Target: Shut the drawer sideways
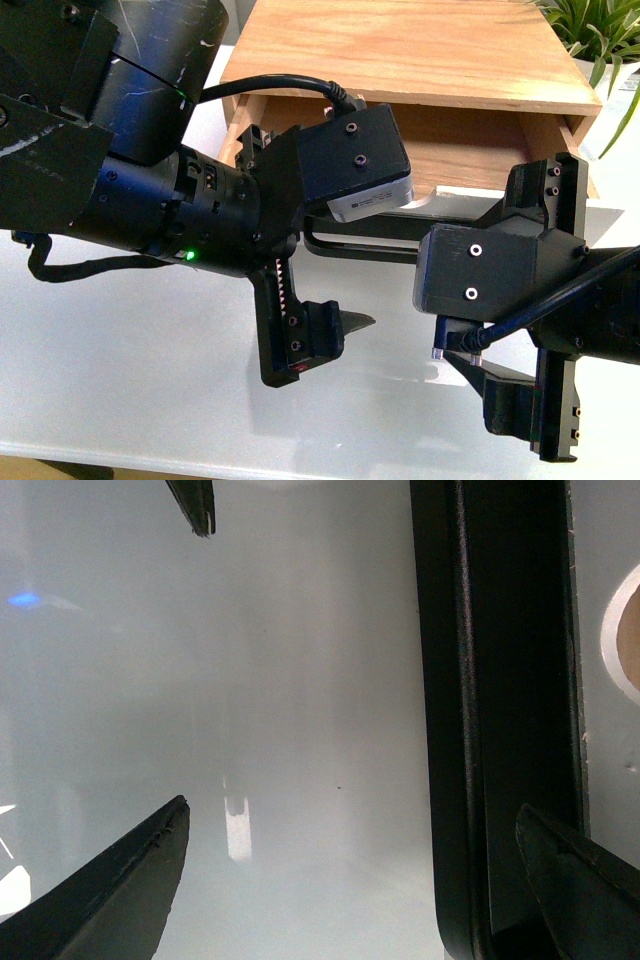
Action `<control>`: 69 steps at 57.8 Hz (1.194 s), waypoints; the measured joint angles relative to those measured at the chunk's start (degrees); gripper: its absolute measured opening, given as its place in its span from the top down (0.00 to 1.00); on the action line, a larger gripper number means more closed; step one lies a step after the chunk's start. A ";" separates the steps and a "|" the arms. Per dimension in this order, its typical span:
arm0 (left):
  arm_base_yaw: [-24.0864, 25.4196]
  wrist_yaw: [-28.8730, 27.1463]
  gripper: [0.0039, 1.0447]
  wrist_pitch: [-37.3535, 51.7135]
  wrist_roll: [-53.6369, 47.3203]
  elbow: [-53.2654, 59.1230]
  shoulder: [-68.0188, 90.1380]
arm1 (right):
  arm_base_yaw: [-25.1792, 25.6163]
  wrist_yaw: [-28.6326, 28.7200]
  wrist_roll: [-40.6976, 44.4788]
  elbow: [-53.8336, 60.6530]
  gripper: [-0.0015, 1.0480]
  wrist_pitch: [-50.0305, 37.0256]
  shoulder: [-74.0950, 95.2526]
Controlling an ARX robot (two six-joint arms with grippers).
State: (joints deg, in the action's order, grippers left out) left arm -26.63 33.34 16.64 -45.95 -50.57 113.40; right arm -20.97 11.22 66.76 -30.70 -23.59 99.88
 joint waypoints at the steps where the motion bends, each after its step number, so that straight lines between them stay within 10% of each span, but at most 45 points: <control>1: -0.04 -0.07 0.08 -0.15 -0.07 -0.20 0.20 | 0.04 0.00 0.04 -0.09 0.09 -0.02 0.15; 69: -1.79 -2.10 0.08 -1.62 -4.09 -3.06 3.02 | 1.81 0.20 0.52 -2.03 0.09 -4.00 6.40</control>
State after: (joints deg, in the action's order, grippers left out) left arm -28.42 31.24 15.03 -50.04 -53.63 116.42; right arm -19.16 11.42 67.29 -32.73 -27.59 106.28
